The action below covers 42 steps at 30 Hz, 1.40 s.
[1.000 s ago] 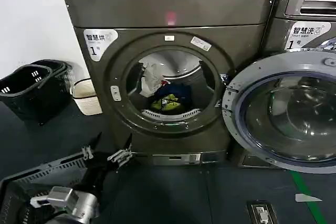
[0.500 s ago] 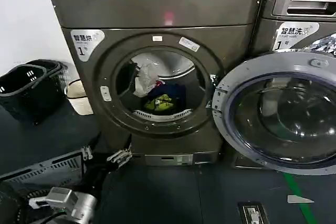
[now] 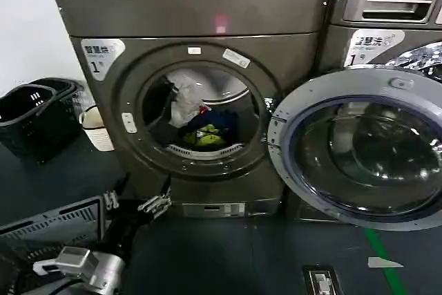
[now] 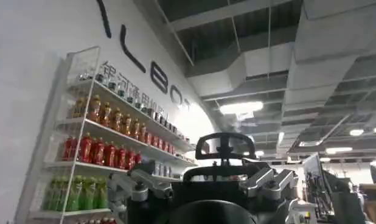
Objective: Grasp the clothes from the dryer.
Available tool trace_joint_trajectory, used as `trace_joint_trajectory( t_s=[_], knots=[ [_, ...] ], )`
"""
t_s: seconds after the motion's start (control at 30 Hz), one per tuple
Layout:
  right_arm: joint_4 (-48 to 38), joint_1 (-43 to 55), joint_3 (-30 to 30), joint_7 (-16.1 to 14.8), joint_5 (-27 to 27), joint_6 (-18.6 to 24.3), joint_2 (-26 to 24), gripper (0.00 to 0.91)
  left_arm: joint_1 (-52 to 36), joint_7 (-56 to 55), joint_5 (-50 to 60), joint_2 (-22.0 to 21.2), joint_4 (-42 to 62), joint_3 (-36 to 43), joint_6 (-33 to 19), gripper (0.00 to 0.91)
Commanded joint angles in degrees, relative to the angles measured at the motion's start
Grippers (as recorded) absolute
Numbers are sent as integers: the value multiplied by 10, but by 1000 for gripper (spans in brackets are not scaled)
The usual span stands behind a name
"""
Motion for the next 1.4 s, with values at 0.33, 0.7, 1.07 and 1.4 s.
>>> trace_joint_trajectory(
  t_s=[0.33,0.7,1.07,1.4],
  knots=[
    [3,-3,-1,-3,5,22,1,907,0,1,0,2,2,2,0,907],
    [8,-6,5,-22,19,35,3,907,3,3,-1,2,-7,2,1,907],
    [10,-8,11,-31,23,33,4,907,2,5,-1,2,-6,1,1,907],
    [7,-4,8,-31,22,37,3,907,0,5,2,1,7,6,2,907]
  ],
)
